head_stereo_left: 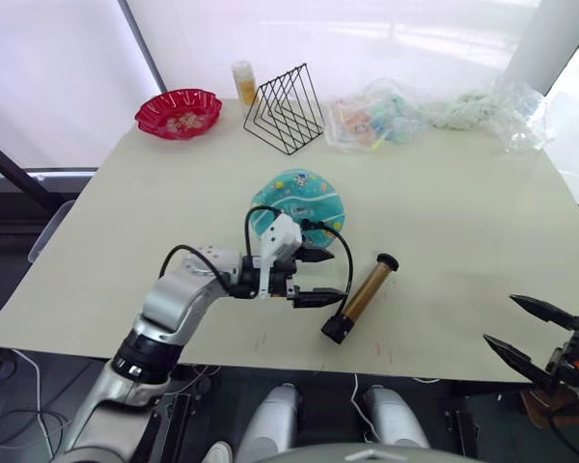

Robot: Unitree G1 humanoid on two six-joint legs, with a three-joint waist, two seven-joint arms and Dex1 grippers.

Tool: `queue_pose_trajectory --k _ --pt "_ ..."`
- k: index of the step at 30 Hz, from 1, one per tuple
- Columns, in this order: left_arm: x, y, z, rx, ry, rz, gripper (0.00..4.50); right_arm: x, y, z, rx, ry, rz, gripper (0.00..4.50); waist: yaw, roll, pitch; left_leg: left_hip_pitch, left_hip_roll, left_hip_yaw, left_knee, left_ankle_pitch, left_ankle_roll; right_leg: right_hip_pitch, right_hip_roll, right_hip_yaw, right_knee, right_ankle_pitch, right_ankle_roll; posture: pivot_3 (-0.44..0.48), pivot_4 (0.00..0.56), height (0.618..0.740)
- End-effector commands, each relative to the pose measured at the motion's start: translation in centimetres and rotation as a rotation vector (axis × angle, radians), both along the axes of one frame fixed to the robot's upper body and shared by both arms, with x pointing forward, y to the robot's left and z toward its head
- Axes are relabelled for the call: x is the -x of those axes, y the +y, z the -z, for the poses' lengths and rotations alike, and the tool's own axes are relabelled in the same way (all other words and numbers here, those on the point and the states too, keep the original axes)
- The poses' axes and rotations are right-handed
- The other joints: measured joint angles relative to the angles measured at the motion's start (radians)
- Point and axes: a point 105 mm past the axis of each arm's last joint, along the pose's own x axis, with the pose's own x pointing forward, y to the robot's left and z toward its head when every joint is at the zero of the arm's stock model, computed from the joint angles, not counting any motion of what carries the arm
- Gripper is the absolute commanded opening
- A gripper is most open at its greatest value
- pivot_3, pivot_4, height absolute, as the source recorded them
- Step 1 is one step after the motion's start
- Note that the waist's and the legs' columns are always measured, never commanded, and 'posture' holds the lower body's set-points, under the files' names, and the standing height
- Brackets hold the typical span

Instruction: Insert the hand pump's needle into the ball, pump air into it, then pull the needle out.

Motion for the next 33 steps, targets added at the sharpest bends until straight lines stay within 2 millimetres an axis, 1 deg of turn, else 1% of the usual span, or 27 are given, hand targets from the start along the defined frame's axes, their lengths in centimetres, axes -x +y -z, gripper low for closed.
queue_pose_trajectory --k 1,5,9,13,15,20,25,30,33 --pt "0.2 -1.3 0.5 -0.037 0.014 0.032 4.47 -0.2 0.3 -1.2 0.017 -0.043 -0.023 4.50 0.001 0.000 0.000 0.000 0.000 0.000 0.000 0.000 0.000 0.000 0.000 0.000 0.000 0.000 0.000 0.000 0.150 0.740" --pt "-0.3 -2.8 1.3 -0.081 0.045 0.002 4.47 -0.4 0.4 -1.3 0.031 -0.051 -0.037 4.50 0.002 0.000 0.000 0.000 0.000 0.000 0.000 0.000 0.000 0.000 0.000 0.000 0.000 0.000 0.000 0.000 0.150 0.740" --pt "-1.0 -4.6 2.4 -0.125 0.068 -0.074 4.47 -0.5 0.5 -1.4 0.032 -0.055 -0.038 4.50 0.003 0.000 0.000 0.000 0.000 0.000 0.001 0.000 0.000 0.000 0.000 0.000 0.000 0.000 0.001 0.000 0.150 0.740" --pt "-0.8 -5.5 3.5 -0.190 0.041 -0.090 4.47 -0.3 0.5 -1.4 0.033 -0.056 -0.036 4.50 0.001 0.000 0.000 0.000 0.000 0.001 0.002 0.000 0.000 0.000 0.000 0.001 0.000 0.001 0.001 0.000 0.150 0.740" --pt "-1.6 -6.0 3.9 -0.219 0.026 -0.150 4.47 -0.2 0.5 -1.5 0.036 -0.056 -0.036 4.50 0.002 0.000 0.000 0.000 0.000 0.000 0.002 0.000 0.000 0.000 0.000 0.001 0.000 0.001 0.001 0.000 0.150 0.740" --pt "-2.0 -6.3 4.9 -0.277 0.036 -0.219 4.47 -0.1 0.5 -1.6 0.041 -0.059 -0.036 4.50 0.002 0.000 0.000 0.000 0.000 0.001 0.003 0.000 0.001 0.000 0.000 0.001 0.000 0.001 0.003 0.000 0.150 0.740" --pt "-1.8 -6.2 5.9 -0.348 0.022 -0.208 4.47 -0.1 0.6 -1.5 0.042 -0.059 -0.038 4.50 0.002 0.000 0.000 0.000 0.000 0.001 0.003 0.000 0.001 0.000 0.000 0.001 0.000 0.001 0.003 0.000 0.150 0.740" --pt "-2.5 -6.3 6.2 -0.387 0.001 -0.235 4.47 -0.1 0.7 -1.4 0.042 -0.060 -0.040 4.50 0.003 0.000 0.000 -0.001 0.000 0.001 0.003 0.000 0.001 0.000 0.000 0.001 0.000 0.001 0.003 0.000 0.150 0.740" --pt "-2.4 -6.4 6.6 -0.402 0.022 -0.242 4.47 -0.1 0.8 -1.3 0.041 -0.061 -0.039 4.50 0.003 0.000 0.000 0.000 0.000 0.001 0.003 0.000 0.001 0.000 0.000 0.001 0.000 0.000 0.004 0.000 0.150 0.740"
